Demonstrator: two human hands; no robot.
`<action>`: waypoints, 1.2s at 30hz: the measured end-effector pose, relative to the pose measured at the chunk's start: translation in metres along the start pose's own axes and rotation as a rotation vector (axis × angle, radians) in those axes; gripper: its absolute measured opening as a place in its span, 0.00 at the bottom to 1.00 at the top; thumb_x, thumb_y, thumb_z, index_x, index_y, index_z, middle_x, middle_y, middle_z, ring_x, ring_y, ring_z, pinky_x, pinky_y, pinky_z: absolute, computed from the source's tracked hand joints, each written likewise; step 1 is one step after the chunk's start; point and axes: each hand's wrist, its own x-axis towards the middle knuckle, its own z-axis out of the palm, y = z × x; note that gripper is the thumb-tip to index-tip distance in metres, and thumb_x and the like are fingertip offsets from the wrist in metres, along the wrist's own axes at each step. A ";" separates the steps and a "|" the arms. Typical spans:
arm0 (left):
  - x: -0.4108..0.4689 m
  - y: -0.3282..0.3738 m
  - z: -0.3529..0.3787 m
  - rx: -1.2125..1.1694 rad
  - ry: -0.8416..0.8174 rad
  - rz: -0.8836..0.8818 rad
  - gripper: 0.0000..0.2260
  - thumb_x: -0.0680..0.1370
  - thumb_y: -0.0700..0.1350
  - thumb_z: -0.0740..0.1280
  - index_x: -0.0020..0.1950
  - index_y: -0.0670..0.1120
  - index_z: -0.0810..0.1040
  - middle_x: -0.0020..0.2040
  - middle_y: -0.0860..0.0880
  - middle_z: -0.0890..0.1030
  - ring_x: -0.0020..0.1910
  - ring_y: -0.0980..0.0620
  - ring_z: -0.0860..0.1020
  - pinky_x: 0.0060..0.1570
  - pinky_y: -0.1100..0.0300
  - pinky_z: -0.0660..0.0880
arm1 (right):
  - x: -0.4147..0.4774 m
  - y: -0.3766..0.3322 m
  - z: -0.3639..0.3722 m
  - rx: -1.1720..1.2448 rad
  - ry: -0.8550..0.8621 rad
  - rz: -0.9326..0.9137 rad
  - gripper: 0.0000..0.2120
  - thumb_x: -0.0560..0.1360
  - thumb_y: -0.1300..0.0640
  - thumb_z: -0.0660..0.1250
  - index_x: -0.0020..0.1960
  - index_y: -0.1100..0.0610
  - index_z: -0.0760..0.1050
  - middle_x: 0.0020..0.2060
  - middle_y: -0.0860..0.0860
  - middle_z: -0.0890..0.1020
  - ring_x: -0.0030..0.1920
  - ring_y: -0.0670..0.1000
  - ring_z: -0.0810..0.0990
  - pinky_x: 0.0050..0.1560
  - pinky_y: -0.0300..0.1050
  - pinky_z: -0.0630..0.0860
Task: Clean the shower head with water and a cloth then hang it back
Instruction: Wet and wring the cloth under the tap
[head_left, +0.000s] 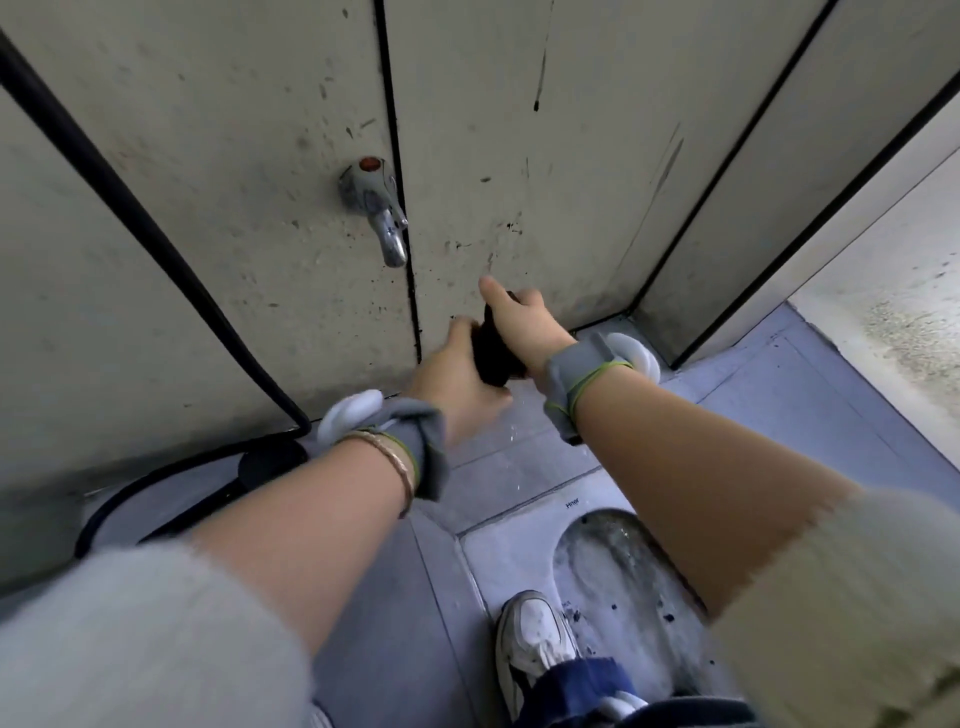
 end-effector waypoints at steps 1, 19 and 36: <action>0.002 -0.002 -0.007 -0.085 -0.039 -0.027 0.19 0.68 0.42 0.69 0.57 0.44 0.69 0.48 0.43 0.81 0.46 0.43 0.79 0.42 0.58 0.76 | -0.003 -0.002 -0.002 0.056 -0.059 -0.036 0.21 0.76 0.45 0.59 0.63 0.57 0.65 0.44 0.53 0.73 0.44 0.54 0.76 0.41 0.46 0.75; -0.003 -0.014 -0.077 -0.539 -0.697 -0.447 0.11 0.75 0.44 0.65 0.35 0.44 0.67 0.22 0.51 0.68 0.15 0.60 0.61 0.14 0.73 0.54 | -0.025 0.014 0.014 -0.908 -0.128 -0.865 0.18 0.70 0.61 0.65 0.59 0.59 0.70 0.50 0.59 0.78 0.46 0.63 0.78 0.41 0.51 0.72; -0.002 -0.036 -0.017 0.708 -0.099 -0.004 0.08 0.73 0.40 0.60 0.48 0.44 0.76 0.49 0.44 0.81 0.43 0.43 0.78 0.36 0.58 0.66 | -0.012 0.045 0.029 -1.174 -0.226 -0.449 0.05 0.74 0.61 0.60 0.43 0.57 0.74 0.40 0.52 0.78 0.40 0.53 0.75 0.41 0.44 0.71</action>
